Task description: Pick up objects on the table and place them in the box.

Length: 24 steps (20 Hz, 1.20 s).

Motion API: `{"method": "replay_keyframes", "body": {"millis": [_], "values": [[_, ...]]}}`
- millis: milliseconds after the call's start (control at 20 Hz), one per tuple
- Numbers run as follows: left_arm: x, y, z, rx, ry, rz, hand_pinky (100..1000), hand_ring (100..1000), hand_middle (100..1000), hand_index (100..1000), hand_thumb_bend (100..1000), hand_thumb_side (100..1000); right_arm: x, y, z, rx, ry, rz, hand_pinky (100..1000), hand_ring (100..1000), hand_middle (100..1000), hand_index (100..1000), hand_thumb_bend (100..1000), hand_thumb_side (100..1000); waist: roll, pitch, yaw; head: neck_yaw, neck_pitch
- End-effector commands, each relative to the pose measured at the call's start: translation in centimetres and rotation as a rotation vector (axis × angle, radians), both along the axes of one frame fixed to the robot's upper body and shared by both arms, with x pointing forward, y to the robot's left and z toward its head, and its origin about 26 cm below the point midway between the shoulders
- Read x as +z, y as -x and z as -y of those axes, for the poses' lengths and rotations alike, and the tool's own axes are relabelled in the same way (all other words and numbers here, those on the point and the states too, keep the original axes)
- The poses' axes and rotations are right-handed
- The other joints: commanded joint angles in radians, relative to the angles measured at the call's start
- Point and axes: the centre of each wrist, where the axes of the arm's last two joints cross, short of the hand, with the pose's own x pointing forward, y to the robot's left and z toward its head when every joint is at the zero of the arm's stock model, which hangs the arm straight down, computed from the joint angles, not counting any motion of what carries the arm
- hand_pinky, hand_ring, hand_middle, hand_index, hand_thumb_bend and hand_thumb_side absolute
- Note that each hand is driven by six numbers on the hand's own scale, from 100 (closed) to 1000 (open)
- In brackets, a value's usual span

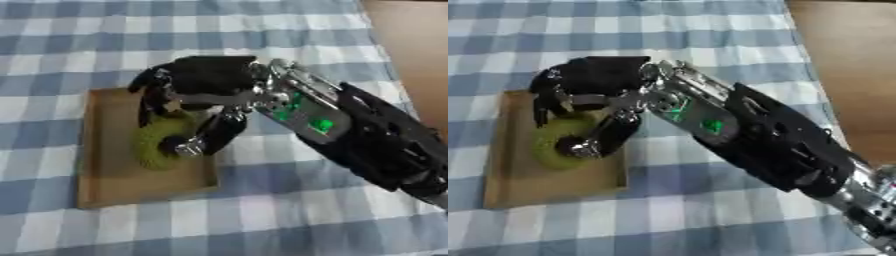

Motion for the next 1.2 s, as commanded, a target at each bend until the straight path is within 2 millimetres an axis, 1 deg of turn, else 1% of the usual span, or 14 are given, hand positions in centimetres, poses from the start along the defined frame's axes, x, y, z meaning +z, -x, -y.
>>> {"method": "replay_keyframes", "body": {"millis": [50, 150, 200, 300, 350, 500, 650, 700, 850, 950, 1000, 1200], "values": [[0.8, 0.1, 0.0, -0.011, -0.010, 0.027, 611, 622, 652, 819, 143, 516, -0.1, -0.6, 0.0, 0.002, 0.018, 0.023, 777, 950, 482, 726, 100, 223, 0.008, -0.017, 0.002, -0.003, -0.009], [0.8, 0.1, 0.0, -0.011, -0.010, 0.027, 612, 623, 653, 819, 144, 516, -0.3, -0.9, 0.2, -0.001, 0.022, 0.027, 805, 989, 554, 776, 100, 230, 0.007, -0.017, 0.001, -0.002, -0.009], [0.8, 0.1, 0.0, -0.010, -0.010, 0.027, 612, 623, 653, 819, 144, 515, -0.2, -0.9, 0.4, -0.004, 0.021, 0.033, 822, 1000, 620, 803, 100, 231, 0.007, -0.018, 0.000, -0.001, -0.010], [0.8, 0.1, -0.1, -0.009, -0.010, 0.027, 612, 623, 653, 819, 144, 515, 0.3, -0.8, 0.6, 0.001, 0.022, 0.062, 841, 1000, 699, 860, 100, 229, 0.007, -0.019, -0.001, 0.000, -0.010], [0.8, 0.1, -0.1, -0.008, -0.011, 0.027, 612, 623, 653, 819, 146, 513, 0.7, -0.7, 0.8, 0.005, 0.025, 0.081, 865, 1000, 759, 893, 100, 214, 0.007, -0.019, -0.002, 0.001, -0.010], [0.8, 0.2, -0.1, -0.005, -0.011, 0.029, 613, 623, 653, 819, 147, 512, 1.9, -0.2, 1.4, 0.009, 0.014, 0.130, 891, 1000, 796, 912, 100, 199, 0.007, -0.021, -0.004, 0.003, -0.010], [0.8, 0.2, -0.2, -0.003, -0.011, 0.029, 613, 624, 653, 819, 147, 512, 2.9, 0.3, 1.9, 0.012, -0.004, 0.155, 893, 1000, 800, 914, 100, 198, 0.007, -0.021, -0.006, 0.004, -0.010], [0.8, 0.2, -0.2, -0.003, -0.011, 0.029, 613, 624, 654, 820, 148, 509, 3.1, 0.4, 2.0, 0.012, -0.009, 0.160, 898, 1000, 828, 920, 100, 167, 0.007, -0.021, -0.006, 0.004, -0.010], [0.7, 0.2, -0.3, 0.003, -0.011, 0.030, 613, 624, 654, 820, 148, 508, 6.1, 1.7, 3.9, -0.013, -0.096, 0.247, 894, 1000, 833, 921, 100, 111, 0.009, -0.023, -0.011, 0.011, -0.010], [0.7, 0.2, -0.3, 0.006, -0.011, 0.030, 613, 624, 654, 820, 149, 508, 7.4, 2.5, 5.0, -0.028, -0.160, 0.273, 893, 1000, 833, 921, 100, 101, 0.009, -0.024, -0.012, 0.014, -0.011], [0.7, 0.3, -0.3, 0.008, -0.010, 0.031, 614, 624, 654, 820, 150, 505, 8.1, 2.8, 5.8, -0.050, -0.211, 0.282, 887, 1000, 812, 917, 100, 100, 0.010, -0.024, -0.015, 0.018, -0.013], [0.7, 0.3, -0.5, 0.018, -0.006, 0.035, 614, 625, 654, 819, 152, 501, 11.7, 4.0, 10.6, -0.176, -0.559, 0.319, 884, 984, 783, 917, 100, 100, 0.012, -0.025, -0.022, 0.036, -0.018]]}}
